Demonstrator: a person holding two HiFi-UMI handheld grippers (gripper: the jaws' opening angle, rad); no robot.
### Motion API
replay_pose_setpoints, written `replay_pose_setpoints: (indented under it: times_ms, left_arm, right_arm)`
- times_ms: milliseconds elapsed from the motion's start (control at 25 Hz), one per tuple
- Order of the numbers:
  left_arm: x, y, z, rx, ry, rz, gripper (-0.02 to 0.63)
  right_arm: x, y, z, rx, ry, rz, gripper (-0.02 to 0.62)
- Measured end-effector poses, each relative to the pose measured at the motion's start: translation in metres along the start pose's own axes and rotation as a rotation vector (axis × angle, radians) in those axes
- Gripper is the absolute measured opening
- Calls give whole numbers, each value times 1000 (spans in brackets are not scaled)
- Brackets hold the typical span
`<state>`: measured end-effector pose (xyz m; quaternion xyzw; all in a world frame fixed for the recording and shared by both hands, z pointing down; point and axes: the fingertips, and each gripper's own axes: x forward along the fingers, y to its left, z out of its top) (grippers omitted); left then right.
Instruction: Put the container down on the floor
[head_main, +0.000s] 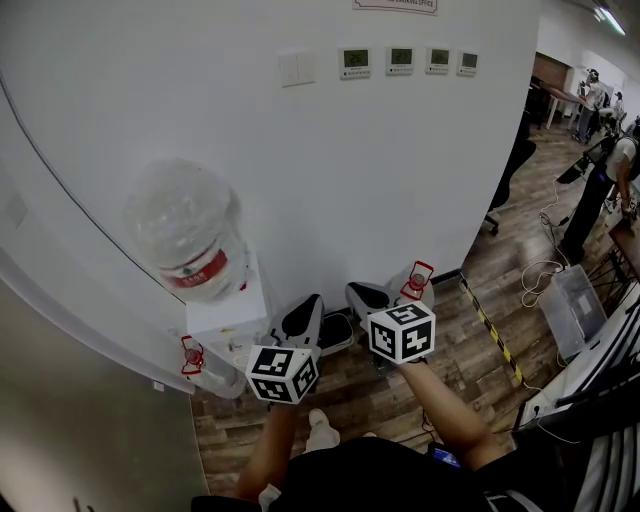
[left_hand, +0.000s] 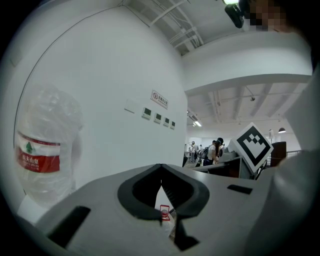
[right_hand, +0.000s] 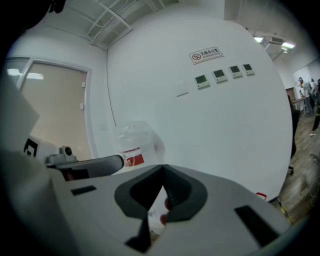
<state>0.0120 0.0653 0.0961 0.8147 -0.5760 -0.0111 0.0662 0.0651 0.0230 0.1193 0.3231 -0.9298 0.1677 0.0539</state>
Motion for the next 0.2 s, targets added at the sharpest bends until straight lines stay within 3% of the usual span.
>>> replay_pose_setpoints:
  times_ms: [200]
  left_arm:
    - [-3,1,-2,9,17,2,17]
  right_arm:
    - [-1,1,1,-4,3,1,31]
